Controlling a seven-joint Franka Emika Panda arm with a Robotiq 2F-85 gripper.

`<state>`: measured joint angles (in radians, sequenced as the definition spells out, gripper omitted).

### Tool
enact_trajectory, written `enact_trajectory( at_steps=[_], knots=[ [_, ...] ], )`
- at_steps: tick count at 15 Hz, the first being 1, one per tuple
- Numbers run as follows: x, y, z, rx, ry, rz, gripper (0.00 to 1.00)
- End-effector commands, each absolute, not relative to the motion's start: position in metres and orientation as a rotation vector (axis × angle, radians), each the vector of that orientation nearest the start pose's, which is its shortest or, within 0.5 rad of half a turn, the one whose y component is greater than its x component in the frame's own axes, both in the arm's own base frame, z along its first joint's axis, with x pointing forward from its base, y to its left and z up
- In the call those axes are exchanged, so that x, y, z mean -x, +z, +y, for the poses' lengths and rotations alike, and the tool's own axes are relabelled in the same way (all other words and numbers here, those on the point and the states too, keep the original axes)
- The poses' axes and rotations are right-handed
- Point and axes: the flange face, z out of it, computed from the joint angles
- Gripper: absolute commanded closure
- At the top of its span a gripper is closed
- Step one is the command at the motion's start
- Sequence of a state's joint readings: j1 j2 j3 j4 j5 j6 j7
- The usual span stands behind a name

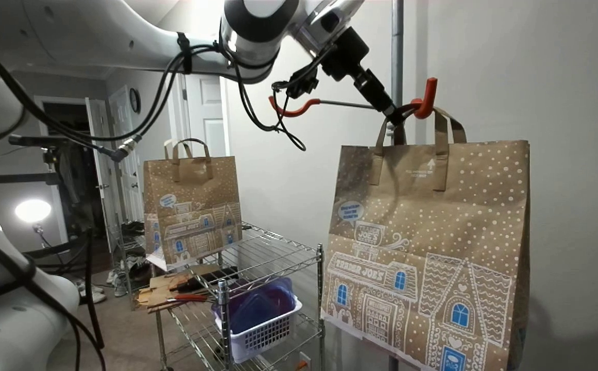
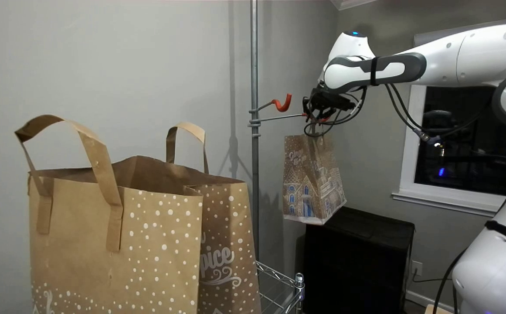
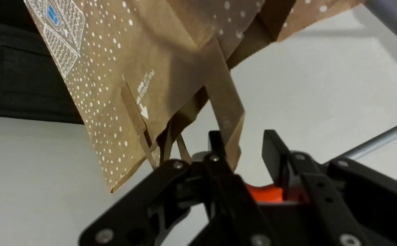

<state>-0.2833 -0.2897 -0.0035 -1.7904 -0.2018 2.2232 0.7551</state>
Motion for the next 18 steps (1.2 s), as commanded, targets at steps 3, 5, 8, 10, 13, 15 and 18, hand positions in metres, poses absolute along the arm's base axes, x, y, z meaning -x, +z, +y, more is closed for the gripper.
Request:
enact_trajectory(
  at_steps=[3, 5, 8, 10, 13, 15, 18],
  knots=[
    [-0.489, 0.734, -0.151, 2.62, -1.089, 1.431, 0.37],
    [-0.491, 0.731, -0.156, 2.622, -1.1, 1.451, 0.25],
    [-0.493, 0.728, -0.162, 2.629, -1.132, 1.448, 0.06],
    [-0.492, 0.728, -0.166, 2.638, -1.154, 1.459, 0.01],
    [-0.491, 0.728, -0.168, 2.654, -1.178, 1.463, 0.33],
    [-0.49, 0.728, -0.169, 2.659, -1.188, 1.474, 0.46],
    [-0.488, 0.729, -0.17, 2.668, -1.199, 1.485, 0.66]
  ],
)
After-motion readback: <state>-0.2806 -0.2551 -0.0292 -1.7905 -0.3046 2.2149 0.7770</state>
